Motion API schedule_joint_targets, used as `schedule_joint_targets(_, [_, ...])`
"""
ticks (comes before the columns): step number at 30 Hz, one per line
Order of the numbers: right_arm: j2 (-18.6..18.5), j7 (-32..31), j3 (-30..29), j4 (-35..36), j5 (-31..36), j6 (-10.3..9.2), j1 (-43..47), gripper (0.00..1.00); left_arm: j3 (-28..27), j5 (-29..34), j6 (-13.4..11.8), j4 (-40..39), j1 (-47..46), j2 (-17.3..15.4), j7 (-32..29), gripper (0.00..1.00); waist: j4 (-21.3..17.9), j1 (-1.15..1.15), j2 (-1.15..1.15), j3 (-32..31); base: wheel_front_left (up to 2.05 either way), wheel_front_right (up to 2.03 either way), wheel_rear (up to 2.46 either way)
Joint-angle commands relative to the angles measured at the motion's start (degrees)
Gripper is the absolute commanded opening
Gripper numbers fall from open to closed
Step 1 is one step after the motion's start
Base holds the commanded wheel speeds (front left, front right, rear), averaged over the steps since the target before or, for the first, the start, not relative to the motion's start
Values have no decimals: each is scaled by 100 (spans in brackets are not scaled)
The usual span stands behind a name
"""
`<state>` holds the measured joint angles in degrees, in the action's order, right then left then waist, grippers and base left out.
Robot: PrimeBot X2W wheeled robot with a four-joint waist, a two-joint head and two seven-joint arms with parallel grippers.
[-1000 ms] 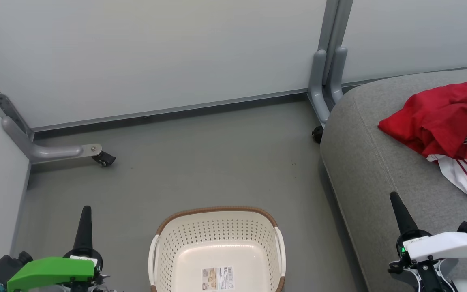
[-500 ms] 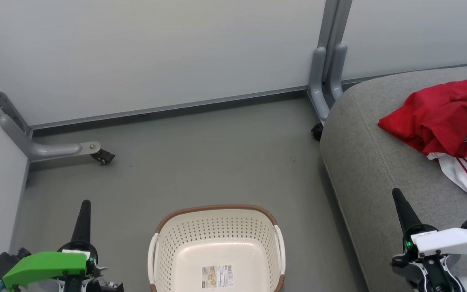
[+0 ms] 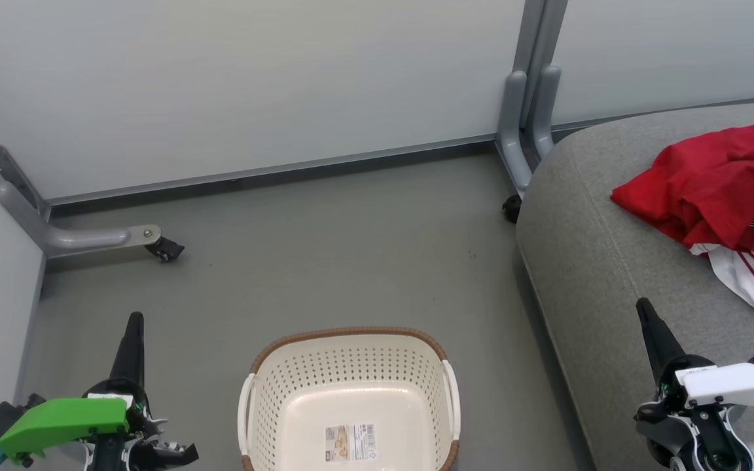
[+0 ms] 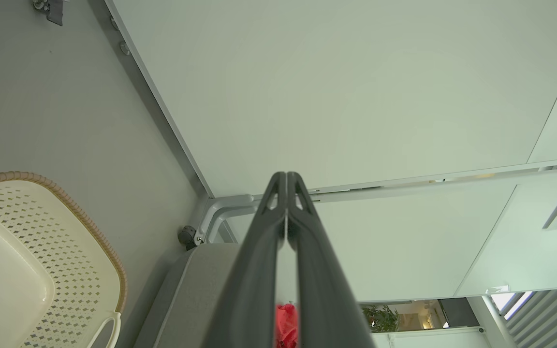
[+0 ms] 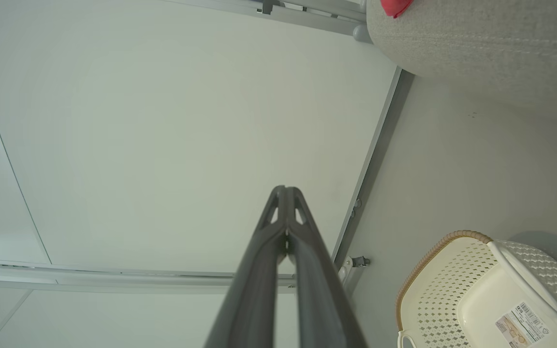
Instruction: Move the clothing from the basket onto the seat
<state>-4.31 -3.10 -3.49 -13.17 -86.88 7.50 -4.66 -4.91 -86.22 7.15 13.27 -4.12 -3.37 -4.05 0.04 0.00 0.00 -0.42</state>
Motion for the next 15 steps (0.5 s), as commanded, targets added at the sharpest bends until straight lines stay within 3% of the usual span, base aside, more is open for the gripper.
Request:
schedule_joint_targets(1, [-7, -46, -34, -14, -124, -1, -94, 0, -27, -124, 38, 6, -126, -33, -38, 0, 0, 0, 0, 5, 0, 0, 0])
schedule_joint_targets(15, [15, -203, -136, -82, -663, -2, -172, 0, -91, -650, 49, 80, -249, -23, -191, 0, -4, 0, 0, 53, 0, 0, 0])
